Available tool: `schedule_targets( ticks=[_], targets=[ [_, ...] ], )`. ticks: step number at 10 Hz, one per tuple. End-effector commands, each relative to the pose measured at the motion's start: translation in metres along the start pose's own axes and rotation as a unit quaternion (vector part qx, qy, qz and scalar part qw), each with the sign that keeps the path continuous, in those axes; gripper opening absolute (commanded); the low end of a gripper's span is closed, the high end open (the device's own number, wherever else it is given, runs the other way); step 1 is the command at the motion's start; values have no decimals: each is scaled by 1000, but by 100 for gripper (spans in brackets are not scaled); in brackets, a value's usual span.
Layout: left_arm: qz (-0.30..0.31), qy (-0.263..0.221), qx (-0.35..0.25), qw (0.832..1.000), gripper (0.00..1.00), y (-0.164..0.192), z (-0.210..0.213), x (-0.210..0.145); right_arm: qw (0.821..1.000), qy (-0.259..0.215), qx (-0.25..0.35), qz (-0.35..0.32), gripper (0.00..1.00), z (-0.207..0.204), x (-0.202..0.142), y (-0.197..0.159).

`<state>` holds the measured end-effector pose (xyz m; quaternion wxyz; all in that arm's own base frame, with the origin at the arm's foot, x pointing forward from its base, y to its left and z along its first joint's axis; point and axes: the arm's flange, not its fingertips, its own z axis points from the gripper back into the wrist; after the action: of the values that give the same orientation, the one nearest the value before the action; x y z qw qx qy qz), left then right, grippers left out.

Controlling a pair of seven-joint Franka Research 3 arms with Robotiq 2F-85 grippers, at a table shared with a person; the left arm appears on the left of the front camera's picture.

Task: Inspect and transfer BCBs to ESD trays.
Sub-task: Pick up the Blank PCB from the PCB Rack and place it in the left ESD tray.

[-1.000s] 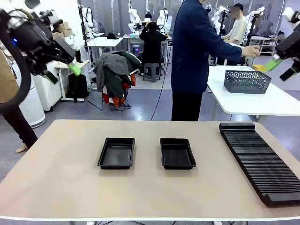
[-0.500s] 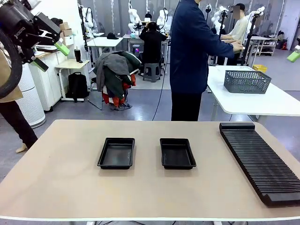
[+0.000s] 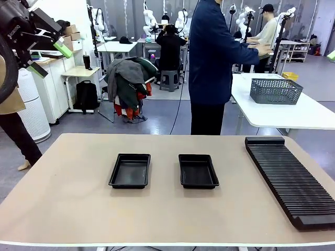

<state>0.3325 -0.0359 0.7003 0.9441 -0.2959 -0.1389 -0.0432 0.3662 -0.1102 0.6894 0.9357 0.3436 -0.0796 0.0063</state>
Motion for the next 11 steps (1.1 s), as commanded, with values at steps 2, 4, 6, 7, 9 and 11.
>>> schedule_targets(
  ticks=[2, 4, 6, 7, 9, 11],
  targets=[
    [12, -1, 0, 1000, 100, -10, 5, -8, 1000, -7, 21, 5, 100, 4, 0, -8],
    [15, -8, 8, 1000, 100, -16, 14, -11, 1000, -12, 8, 13, 100, 14, 2, -5],
    [16, -12, 14, 1000, 100, -19, 20, -13, 1000, -24, -12, 15, 100, 27, 3, -1],
    [15, -9, 19, 1000, 100, -22, 21, -13, 999, -25, -12, 19, 100, 33, 4, 1],
    [20, -16, 31, 999, 100, -28, 26, -13, 999, -31, -20, 17, 100, 44, 6, 3],
    [26, -18, 46, 998, 100, -32, 30, -11, 999, -36, -33, 3, 100, 50, 8, 0]
  ],
)
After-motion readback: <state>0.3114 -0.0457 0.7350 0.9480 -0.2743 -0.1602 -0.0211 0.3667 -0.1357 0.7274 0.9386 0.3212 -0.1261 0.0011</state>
